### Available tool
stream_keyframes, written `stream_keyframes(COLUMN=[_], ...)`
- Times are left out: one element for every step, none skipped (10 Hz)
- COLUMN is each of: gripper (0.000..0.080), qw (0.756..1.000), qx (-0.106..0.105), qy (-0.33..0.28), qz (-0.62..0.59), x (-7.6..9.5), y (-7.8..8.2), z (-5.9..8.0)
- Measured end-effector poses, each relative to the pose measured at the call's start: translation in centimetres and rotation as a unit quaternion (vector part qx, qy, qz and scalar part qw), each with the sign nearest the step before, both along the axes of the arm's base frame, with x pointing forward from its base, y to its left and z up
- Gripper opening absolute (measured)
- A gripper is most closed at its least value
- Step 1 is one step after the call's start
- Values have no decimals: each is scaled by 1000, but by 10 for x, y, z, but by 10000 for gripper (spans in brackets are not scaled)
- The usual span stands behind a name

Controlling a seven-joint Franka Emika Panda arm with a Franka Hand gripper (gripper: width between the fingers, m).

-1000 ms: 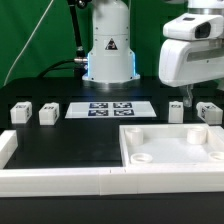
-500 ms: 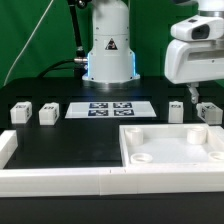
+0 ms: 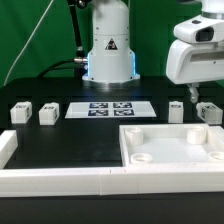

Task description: Assemble one leg

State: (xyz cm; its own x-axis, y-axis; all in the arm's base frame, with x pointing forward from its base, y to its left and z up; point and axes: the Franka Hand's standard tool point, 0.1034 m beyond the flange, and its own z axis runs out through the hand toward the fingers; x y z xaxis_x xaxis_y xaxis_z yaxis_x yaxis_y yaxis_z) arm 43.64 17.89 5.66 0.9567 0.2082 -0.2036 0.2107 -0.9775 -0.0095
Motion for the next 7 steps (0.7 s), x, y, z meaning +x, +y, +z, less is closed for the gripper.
stream_keyframes(gripper=[648,648,648,648,649,649,648], qw=[998,995,992,982,973,964,943], qx=[-17,-30,-38,-53,-58,-60,-66], qy=[52,91,118,180,223,258,325], qz=[-7,-6,-4,-7,-13,-21,-35], x=[-10,-10,-9,-15,-14,-17,-26], y=[-2,-1,3,4,7,10,14], z=[-4,-5,-7,-9,-13,-15,-16])
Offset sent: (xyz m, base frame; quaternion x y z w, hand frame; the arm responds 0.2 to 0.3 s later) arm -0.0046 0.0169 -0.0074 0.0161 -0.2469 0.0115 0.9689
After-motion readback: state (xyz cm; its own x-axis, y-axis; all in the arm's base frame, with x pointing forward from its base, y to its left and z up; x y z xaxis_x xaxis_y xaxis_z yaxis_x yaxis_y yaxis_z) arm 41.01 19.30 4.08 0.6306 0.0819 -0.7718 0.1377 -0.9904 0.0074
